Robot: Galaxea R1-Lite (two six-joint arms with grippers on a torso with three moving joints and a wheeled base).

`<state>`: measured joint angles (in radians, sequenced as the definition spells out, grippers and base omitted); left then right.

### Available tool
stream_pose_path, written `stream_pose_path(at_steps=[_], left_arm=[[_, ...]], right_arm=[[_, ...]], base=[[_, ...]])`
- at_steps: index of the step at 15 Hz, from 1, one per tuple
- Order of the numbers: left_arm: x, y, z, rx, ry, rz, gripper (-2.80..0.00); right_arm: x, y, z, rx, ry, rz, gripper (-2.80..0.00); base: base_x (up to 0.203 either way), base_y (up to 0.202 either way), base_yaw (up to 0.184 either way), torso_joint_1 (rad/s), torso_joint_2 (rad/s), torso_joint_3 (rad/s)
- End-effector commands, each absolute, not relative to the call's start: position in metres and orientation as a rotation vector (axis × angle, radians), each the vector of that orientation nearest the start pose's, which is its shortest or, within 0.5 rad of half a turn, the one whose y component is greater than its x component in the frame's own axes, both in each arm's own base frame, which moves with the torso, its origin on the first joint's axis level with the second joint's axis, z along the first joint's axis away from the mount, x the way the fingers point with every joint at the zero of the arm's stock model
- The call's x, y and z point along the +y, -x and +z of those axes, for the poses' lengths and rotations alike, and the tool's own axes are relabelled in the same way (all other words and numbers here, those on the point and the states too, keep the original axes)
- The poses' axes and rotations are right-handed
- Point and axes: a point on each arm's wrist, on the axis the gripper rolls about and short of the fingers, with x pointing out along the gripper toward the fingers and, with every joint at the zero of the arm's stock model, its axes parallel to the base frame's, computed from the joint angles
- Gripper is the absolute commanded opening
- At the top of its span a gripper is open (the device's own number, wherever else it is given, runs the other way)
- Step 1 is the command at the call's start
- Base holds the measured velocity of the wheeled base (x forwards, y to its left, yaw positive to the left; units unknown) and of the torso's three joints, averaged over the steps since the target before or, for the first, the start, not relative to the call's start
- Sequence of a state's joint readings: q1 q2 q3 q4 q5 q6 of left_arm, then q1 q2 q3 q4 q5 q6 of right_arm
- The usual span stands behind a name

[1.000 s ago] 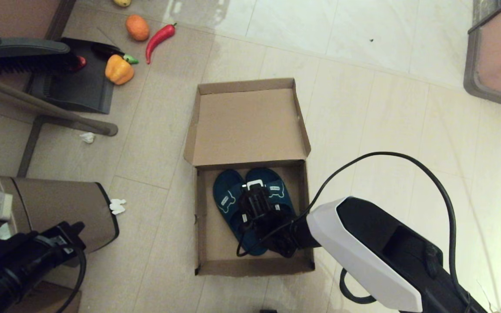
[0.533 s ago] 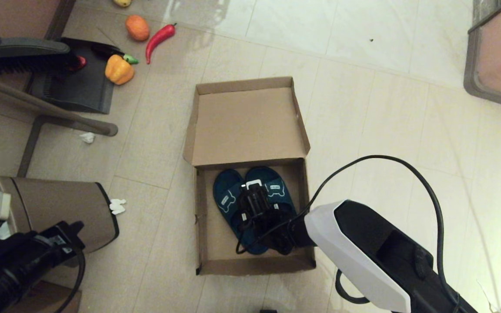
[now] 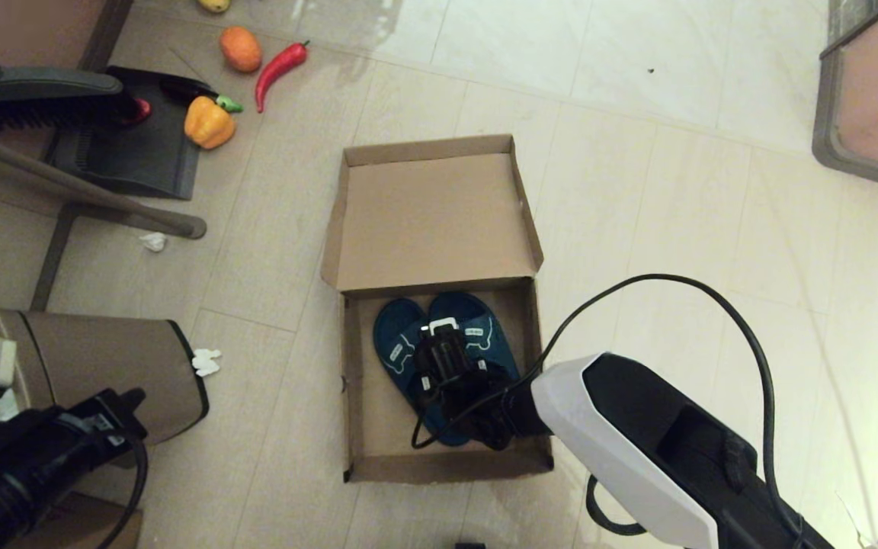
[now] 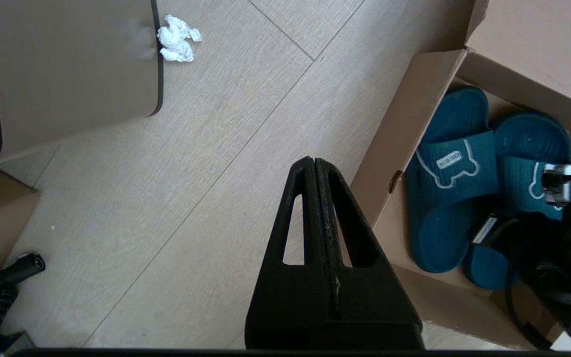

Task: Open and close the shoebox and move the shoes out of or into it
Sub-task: Put the shoes out of the shoe box

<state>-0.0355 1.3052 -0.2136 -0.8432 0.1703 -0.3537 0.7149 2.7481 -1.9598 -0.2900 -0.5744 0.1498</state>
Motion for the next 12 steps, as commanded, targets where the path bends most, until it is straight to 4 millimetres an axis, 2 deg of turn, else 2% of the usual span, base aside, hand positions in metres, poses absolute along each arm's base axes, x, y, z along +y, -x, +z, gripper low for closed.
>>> stream_pose_path(at_steps=[1, 3, 5, 10, 12], left_arm=[[-0.002, -0.167, 0.145, 0.212, 0.327, 0.176, -2.80], [-0.002, -0.166, 0.144, 0.224, 0.326, 0.177, -2.80], [-0.002, -0.167, 0.145, 0.229, 0.322, 0.178, -2.80], [-0.002, -0.169, 0.141, 0.249, 0.316, 0.177, -2.80], [-0.002, -0.168, 0.138, 0.274, 0.307, 0.181, -2.80]], right_arm=[[0.345, -0.416, 0.008, 0.393, 0.140, 0.108, -2.80], [0.343, -0.408, 0.029, 0.387, 0.132, 0.123, -2.80], [0.340, -0.388, 0.048, 0.409, 0.133, 0.174, -2.80], [0.341, -0.309, 0.105, 0.446, 0.024, 0.290, -2.80], [0.329, -0.287, 0.134, 0.429, -0.025, 0.309, -2.80]], base=[[0.000, 0.000, 0.000, 0.000, 0.00, 0.000], [0.000, 0.000, 0.000, 0.000, 0.00, 0.000], [0.000, 0.000, 0.000, 0.000, 0.00, 0.000], [0.000, 0.000, 0.000, 0.000, 0.00, 0.000], [0.000, 0.000, 0.000, 0.000, 0.00, 0.000]])
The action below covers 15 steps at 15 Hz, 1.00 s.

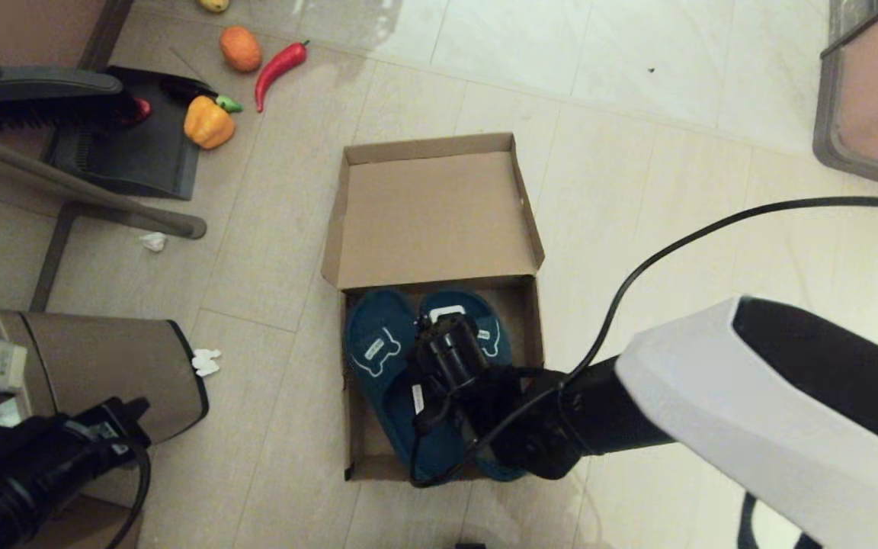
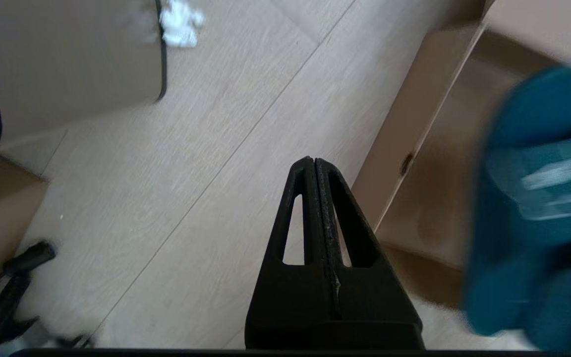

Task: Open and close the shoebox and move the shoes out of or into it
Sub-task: Put the shoes out of the shoe box

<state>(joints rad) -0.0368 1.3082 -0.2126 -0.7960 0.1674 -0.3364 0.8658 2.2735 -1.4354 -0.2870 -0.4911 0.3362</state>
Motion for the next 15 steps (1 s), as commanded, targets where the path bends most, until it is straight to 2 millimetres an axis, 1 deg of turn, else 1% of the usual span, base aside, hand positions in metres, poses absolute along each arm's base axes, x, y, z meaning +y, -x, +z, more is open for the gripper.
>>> stream_pose_path(at_steps=[1, 3, 4, 5, 6, 7, 8, 9, 11, 12, 13, 14, 15], left_arm=[[-0.002, -0.169, 0.136, 0.297, 0.289, 0.183, -2.80], [-0.002, -0.174, 0.132, 0.324, 0.280, 0.186, -2.80], [-0.002, -0.177, 0.132, 0.329, 0.279, 0.186, -2.80], [-0.003, -0.179, 0.133, 0.327, 0.278, 0.185, -2.80], [-0.002, -0.180, 0.133, 0.328, 0.266, 0.186, -2.80], [-0.001, -0.180, 0.132, 0.333, 0.260, 0.186, -2.80], [-0.001, -0.180, 0.130, 0.344, 0.260, 0.183, -2.80], [-0.002, -0.183, 0.129, 0.352, 0.257, 0.180, -2.80], [-0.005, -0.187, 0.129, 0.360, 0.222, 0.147, -2.80], [-0.005, -0.188, 0.128, 0.365, 0.206, 0.127, -2.80], [-0.005, -0.189, 0.128, 0.365, 0.205, 0.123, -2.80], [-0.005, -0.190, 0.129, 0.361, 0.207, 0.124, -2.80], [-0.005, -0.190, 0.129, 0.361, 0.207, 0.125, -2.80]], right_arm=[[0.319, -0.276, 0.148, 0.420, -0.040, 0.312, -2.80], [0.290, -0.253, 0.176, 0.401, -0.065, 0.311, -2.80], [0.276, -0.245, 0.185, 0.393, -0.075, 0.303, -2.80], [0.256, -0.238, 0.196, 0.379, -0.089, 0.280, -2.80], [0.233, -0.236, 0.206, 0.359, -0.107, 0.237, -2.80], [0.206, -0.242, 0.212, 0.351, -0.120, 0.164, -2.80], [0.180, -0.249, 0.213, 0.355, -0.128, 0.087, -2.80], [0.156, -0.257, 0.210, 0.368, -0.136, 0.018, -2.80], [0.105, -0.271, 0.196, 0.419, -0.158, -0.113, -2.80], [0.082, -0.276, 0.185, 0.462, -0.172, -0.161, -2.80], [0.063, -0.283, 0.169, 0.517, -0.188, -0.183, -2.80], [0.056, -0.291, 0.149, 0.567, -0.195, -0.186, -2.80], [0.053, -0.301, 0.129, 0.600, -0.195, -0.188, -2.80]], base=[[0.000, 0.000, 0.000, 0.000, 0.00, 0.000], [0.000, 0.000, 0.000, 0.000, 0.00, 0.000], [0.000, 0.000, 0.000, 0.000, 0.00, 0.000], [0.000, 0.000, 0.000, 0.000, 0.00, 0.000], [0.000, 0.000, 0.000, 0.000, 0.00, 0.000], [0.000, 0.000, 0.000, 0.000, 0.00, 0.000], [0.000, 0.000, 0.000, 0.000, 0.00, 0.000], [0.000, 0.000, 0.000, 0.000, 0.00, 0.000], [0.000, 0.000, 0.000, 0.000, 0.00, 0.000], [0.000, 0.000, 0.000, 0.000, 0.00, 0.000], [0.000, 0.000, 0.000, 0.000, 0.00, 0.000], [0.000, 0.000, 0.000, 0.000, 0.00, 0.000], [0.000, 0.000, 0.000, 0.000, 0.00, 0.000]])
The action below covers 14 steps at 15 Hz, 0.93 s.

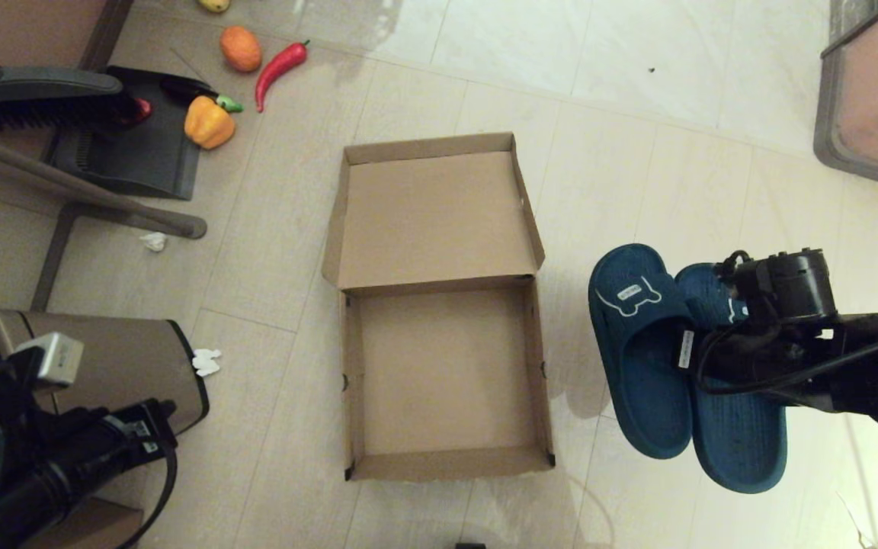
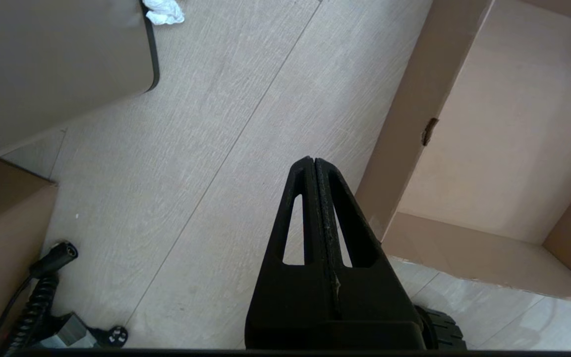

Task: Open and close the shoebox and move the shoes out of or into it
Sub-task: Put the shoes out of the shoe box

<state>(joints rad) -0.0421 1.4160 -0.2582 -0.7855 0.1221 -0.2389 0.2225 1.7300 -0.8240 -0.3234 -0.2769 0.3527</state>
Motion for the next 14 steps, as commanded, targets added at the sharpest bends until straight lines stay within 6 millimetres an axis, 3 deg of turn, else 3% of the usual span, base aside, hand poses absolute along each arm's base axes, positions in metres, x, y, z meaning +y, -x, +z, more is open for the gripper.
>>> stream_pose_path(at_steps=[1, 4, 6, 9, 10, 14], left_arm=[[-0.005, -0.189, 0.129, 0.362, 0.207, 0.124, -2.80], [-0.005, -0.190, 0.129, 0.362, 0.211, 0.127, -2.80], [-0.004, -0.191, 0.128, 0.362, 0.215, 0.131, -2.80], [-0.004, -0.194, 0.128, 0.366, 0.215, 0.131, -2.80], [-0.004, -0.194, 0.128, 0.365, 0.215, 0.131, -2.80], [-0.005, -0.196, 0.128, 0.370, 0.213, 0.130, -2.80]], right_arm=[[0.051, -0.313, 0.108, 0.618, -0.192, -0.191, -2.80], [0.051, -0.346, 0.052, 0.626, -0.133, -0.176, -2.80], [0.052, -0.365, 0.027, 0.620, -0.090, -0.161, -2.80], [0.054, -0.384, 0.023, 0.574, -0.042, -0.144, -2.80], [0.053, -0.385, 0.021, 0.578, -0.034, -0.144, 0.00], [0.052, -0.385, 0.018, 0.585, -0.030, -0.144, 0.00]], base=[[0.000, 0.000, 0.000, 0.000, 0.00, 0.000], [0.000, 0.000, 0.000, 0.000, 0.00, 0.000], [0.000, 0.000, 0.000, 0.000, 0.00, 0.000], [0.000, 0.000, 0.000, 0.000, 0.00, 0.000], [0.000, 0.000, 0.000, 0.000, 0.00, 0.000], [0.000, 0.000, 0.000, 0.000, 0.00, 0.000]])
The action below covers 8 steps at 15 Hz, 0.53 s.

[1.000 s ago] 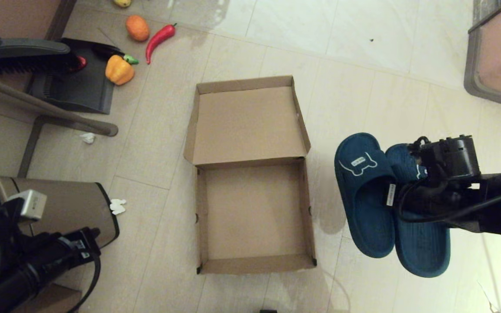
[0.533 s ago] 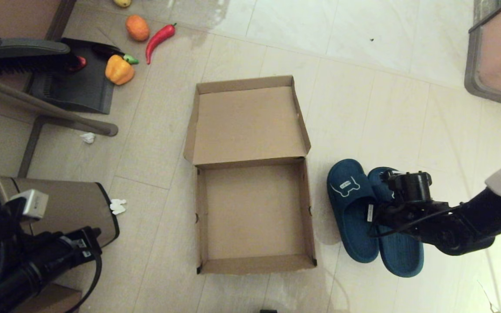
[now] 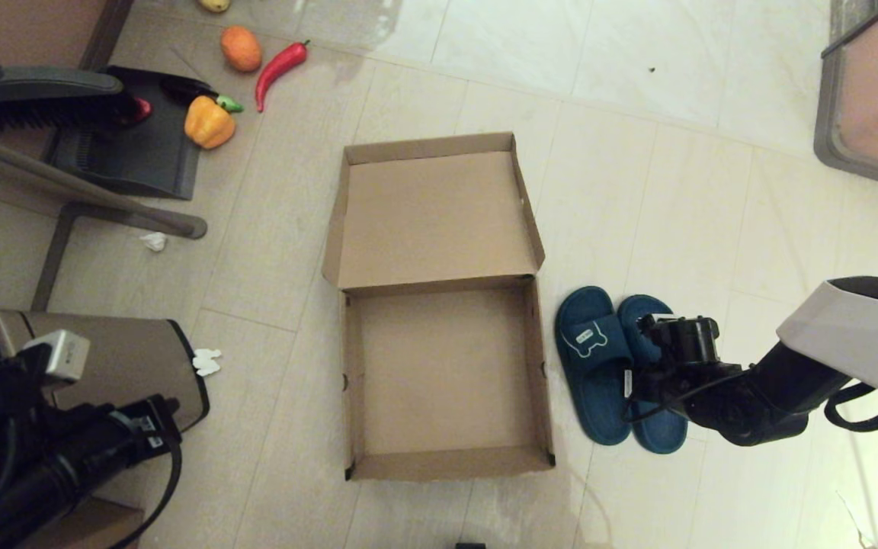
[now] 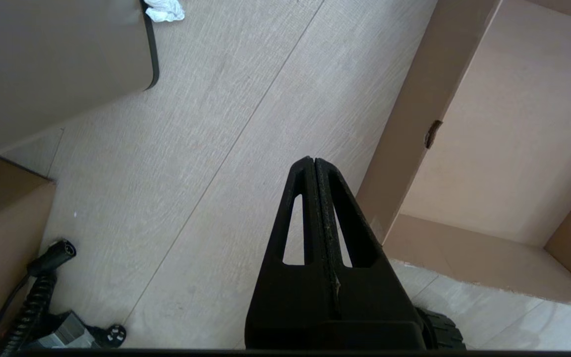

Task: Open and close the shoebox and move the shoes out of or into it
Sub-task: Put the shoes out of the shoe box, then put the shoes into the shoe box

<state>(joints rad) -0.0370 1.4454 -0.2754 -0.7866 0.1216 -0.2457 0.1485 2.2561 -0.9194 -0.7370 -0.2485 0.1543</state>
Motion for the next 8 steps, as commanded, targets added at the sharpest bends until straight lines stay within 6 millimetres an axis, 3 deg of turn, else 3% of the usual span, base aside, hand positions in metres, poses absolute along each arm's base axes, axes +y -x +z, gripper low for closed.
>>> stream_pose_path(at_steps=[1, 5, 8], left_arm=[[-0.005, -0.198, 0.129, 0.362, 0.214, 0.129, -2.80], [-0.005, -0.201, 0.129, 0.365, 0.213, 0.131, -2.80], [-0.005, -0.204, 0.130, 0.363, 0.214, 0.130, -2.80]], right_arm=[[0.051, -0.382, 0.017, 0.594, -0.028, -0.145, 0.00], [0.048, -0.364, 0.028, 0.599, -0.042, -0.146, 0.00], [0.049, -0.373, 0.015, 0.563, -0.053, -0.148, 0.00]], base=[[0.000, 0.000, 0.000, 0.000, 0.00, 0.000], [0.000, 0.000, 0.000, 0.000, 0.00, 0.000], [0.000, 0.000, 0.000, 0.000, 0.00, 0.000]])
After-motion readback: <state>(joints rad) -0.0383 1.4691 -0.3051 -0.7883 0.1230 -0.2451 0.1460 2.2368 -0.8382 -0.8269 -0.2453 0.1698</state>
